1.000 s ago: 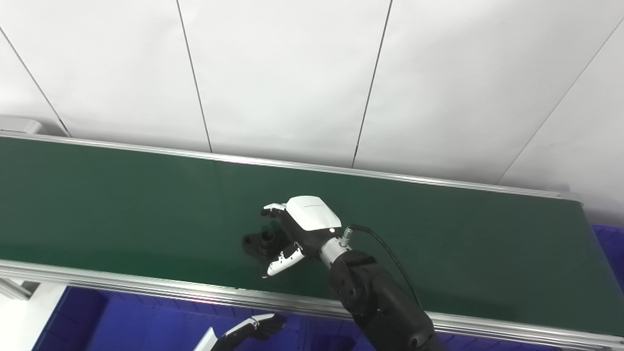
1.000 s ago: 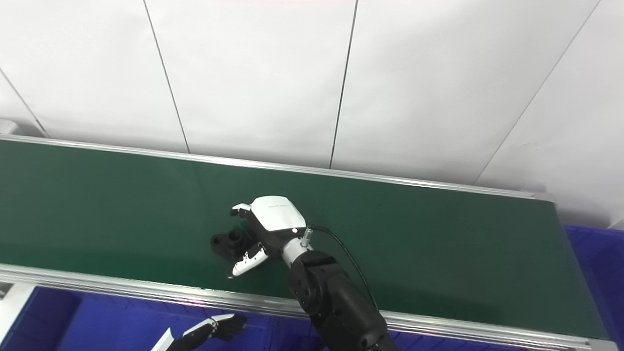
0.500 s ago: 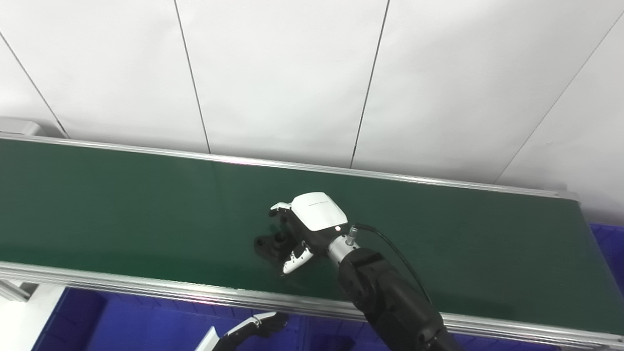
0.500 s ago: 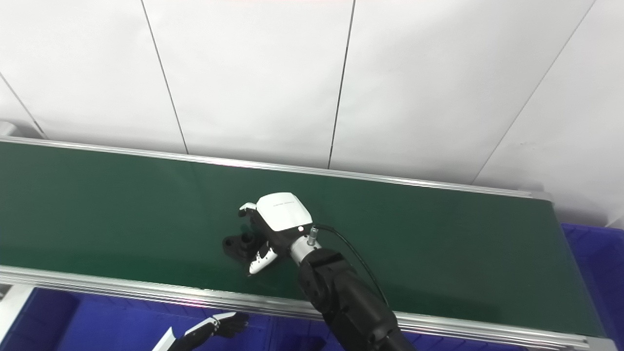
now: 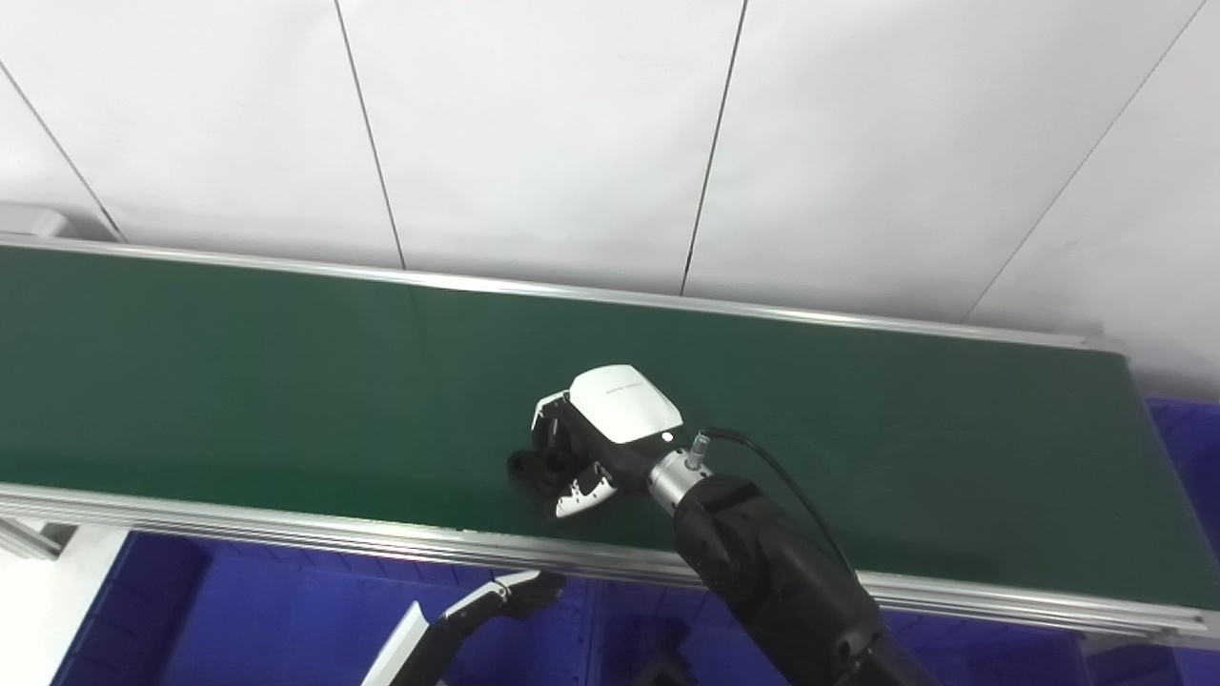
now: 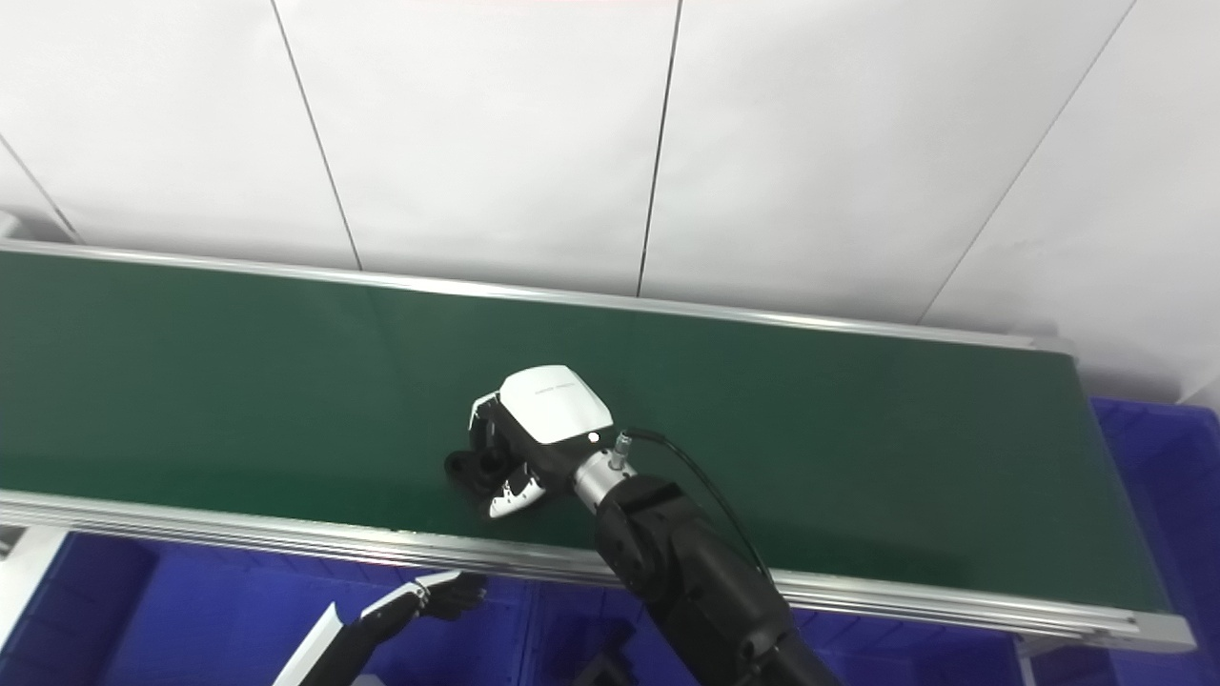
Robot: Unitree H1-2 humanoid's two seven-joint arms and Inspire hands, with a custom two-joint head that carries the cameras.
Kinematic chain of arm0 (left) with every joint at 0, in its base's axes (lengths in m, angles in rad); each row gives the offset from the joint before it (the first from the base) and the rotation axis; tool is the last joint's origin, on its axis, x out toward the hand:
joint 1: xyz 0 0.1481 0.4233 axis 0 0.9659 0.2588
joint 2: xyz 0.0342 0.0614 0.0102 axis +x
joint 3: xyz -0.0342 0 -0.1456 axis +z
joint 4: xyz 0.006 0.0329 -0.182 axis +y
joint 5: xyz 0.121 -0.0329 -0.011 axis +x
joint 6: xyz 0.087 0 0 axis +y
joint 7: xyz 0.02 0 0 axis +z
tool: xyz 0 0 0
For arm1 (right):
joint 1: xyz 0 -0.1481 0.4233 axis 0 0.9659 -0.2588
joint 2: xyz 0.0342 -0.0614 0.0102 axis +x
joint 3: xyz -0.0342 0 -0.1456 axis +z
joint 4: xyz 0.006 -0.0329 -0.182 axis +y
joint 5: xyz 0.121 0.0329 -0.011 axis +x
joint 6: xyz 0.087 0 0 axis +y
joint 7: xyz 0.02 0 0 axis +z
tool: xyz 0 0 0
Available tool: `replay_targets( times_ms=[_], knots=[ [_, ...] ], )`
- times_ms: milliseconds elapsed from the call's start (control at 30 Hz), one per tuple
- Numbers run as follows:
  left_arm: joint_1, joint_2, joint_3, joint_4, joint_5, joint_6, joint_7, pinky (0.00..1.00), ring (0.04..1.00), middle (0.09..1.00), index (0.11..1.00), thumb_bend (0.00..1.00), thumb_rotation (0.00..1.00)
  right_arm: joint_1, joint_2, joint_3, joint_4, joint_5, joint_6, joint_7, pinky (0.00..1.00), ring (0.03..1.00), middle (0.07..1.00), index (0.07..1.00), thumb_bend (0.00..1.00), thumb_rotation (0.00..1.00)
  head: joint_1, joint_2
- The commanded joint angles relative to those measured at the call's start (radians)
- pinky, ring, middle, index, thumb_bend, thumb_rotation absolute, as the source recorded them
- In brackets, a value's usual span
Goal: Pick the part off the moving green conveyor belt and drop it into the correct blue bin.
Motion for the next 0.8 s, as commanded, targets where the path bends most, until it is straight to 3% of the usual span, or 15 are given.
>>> replay_targets(
  times_ms=[0, 67, 300, 533, 767],
  knots=[
    [0.011, -0.001, 0.012, -0.038, 0.022, -0.03, -0.001, 0.72, 0.76, 0.779, 0.793, 0.77, 0.6, 0.032, -0.004, 0.04, 0.048, -0.018, -0.059, 0.014, 0.27, 0.348, 0.477, 0.492, 0.53, 0.0, 0.001, 0.0],
    [0.014, -0.001, 0.018, -0.04, 0.022, -0.03, -0.009, 0.72, 0.761, 0.779, 0.794, 0.77, 0.6, 0.034, -0.006, 0.043, 0.057, -0.018, -0.08, -0.003, 0.25, 0.317, 0.442, 0.514, 0.52, 0.0, 0.001, 0.002],
    [0.021, -0.006, 0.037, -0.043, 0.019, -0.03, -0.035, 0.72, 0.758, 0.781, 0.796, 0.76, 0.6, 0.049, -0.02, 0.038, 0.03, -0.027, -0.098, -0.052, 0.24, 0.313, 0.458, 0.501, 0.53, 0.0, -0.002, 0.004],
    [0.026, -0.008, 0.037, -0.049, 0.003, -0.03, -0.045, 0.72, 0.758, 0.777, 0.793, 0.77, 0.58, 0.098, -0.039, -0.024, -0.12, -0.025, -0.056, -0.06, 0.22, 0.304, 0.42, 0.538, 0.52, 0.0, -0.005, 0.012],
    [0.038, -0.014, 0.049, -0.06, 0.0, -0.03, -0.059, 0.72, 0.757, 0.773, 0.787, 0.78, 0.58, 0.143, -0.052, -0.143, -0.337, -0.008, 0.027, 0.04, 0.28, 0.361, 0.483, 0.493, 0.52, 0.0, -0.013, 0.023]
  ],
)
